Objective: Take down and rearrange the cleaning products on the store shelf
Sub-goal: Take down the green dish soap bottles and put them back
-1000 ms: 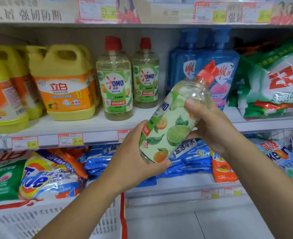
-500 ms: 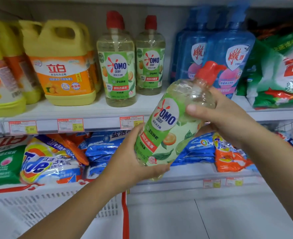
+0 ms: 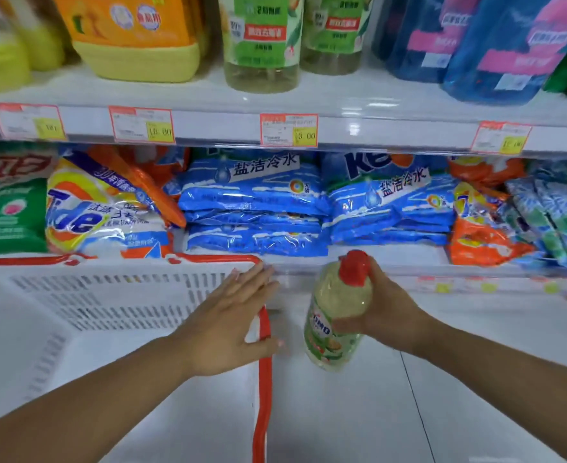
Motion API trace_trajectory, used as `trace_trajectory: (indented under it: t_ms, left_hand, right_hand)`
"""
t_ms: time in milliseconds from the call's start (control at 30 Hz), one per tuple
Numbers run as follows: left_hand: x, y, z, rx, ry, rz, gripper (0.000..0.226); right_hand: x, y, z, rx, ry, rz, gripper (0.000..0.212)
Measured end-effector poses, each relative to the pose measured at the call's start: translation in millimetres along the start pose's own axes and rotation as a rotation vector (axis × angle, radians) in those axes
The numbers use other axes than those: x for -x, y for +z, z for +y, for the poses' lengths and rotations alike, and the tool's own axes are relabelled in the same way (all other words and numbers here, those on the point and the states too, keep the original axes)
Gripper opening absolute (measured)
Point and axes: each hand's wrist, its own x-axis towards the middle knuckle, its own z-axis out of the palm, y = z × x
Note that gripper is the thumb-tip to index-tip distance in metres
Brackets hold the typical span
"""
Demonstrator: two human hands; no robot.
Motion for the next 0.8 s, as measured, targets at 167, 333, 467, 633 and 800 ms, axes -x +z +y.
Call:
trace_trajectory:
  t_ms: [167, 333, 467, 633, 800]
  left_hand:
    - [0, 4, -5, 0.046, 0.031, 0.024, 0.096]
    - [-1, 12, -8, 0.077, 0.059, 0.089, 0.103]
    - [-5, 0, -10, 0.063, 0.094, 0.141, 0.096]
    - [-27, -57, -8, 0.117, 0.079, 0.567, 0.075]
    - [-53, -135, -19, -0.031, -0.055, 0.94, 0.072]
  right_hand:
    - [-1, 42, 47, 0.023, 0.062, -0.044, 0.084]
    - [6, 65, 68, 0.025, 0.014, -0.004, 0.091]
    - [0, 45, 63, 0.139, 0.078, -0.237, 0.109]
    - [-20, -29, -17, 0.36, 0.152, -0.478, 0.073]
    - [-22, -71, -134, -0.061, -0.234, 0.134, 0.035]
